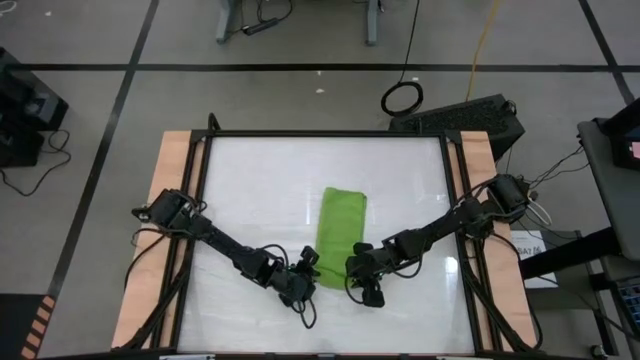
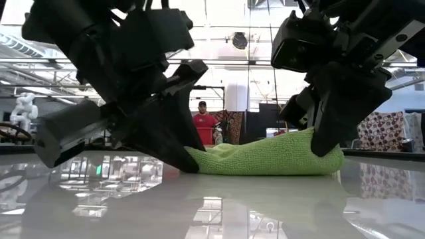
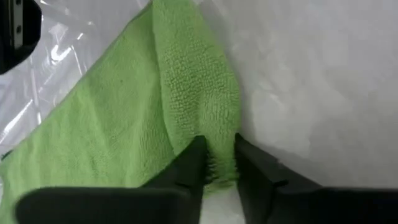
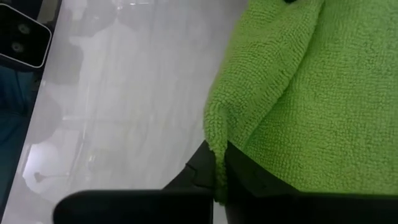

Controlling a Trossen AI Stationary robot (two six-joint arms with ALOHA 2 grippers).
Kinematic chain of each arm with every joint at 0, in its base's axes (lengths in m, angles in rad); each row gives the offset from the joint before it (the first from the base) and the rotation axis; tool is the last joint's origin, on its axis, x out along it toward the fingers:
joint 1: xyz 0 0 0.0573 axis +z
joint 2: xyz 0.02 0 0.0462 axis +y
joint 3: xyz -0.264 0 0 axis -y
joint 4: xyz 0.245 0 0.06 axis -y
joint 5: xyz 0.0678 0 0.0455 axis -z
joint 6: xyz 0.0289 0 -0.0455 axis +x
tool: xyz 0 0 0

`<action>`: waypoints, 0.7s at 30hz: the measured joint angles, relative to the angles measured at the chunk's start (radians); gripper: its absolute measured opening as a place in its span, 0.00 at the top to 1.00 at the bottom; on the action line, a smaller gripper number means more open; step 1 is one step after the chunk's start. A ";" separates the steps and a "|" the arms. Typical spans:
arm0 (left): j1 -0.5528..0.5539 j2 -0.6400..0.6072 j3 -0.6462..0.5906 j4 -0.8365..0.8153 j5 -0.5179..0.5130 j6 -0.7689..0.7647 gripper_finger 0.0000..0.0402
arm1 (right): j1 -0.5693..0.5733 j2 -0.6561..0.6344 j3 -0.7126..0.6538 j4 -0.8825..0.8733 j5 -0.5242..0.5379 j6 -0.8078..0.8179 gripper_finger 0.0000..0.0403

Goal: Roll towel
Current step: Roll the green towel on the table

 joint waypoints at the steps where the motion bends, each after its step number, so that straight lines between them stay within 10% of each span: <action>1: 0.003 0.001 0.000 -0.001 0.000 0.000 0.85 | 0.000 0.000 0.000 0.000 0.001 0.001 0.98; 13: 0.053 -0.004 -0.002 0.027 0.155 -0.104 0.97 | 0.051 -0.038 0.000 -0.048 0.131 -0.103 0.60; 21: 0.150 -0.006 -0.002 0.068 0.477 -0.251 0.97 | 0.192 -0.088 0.001 -0.137 0.386 -0.204 0.48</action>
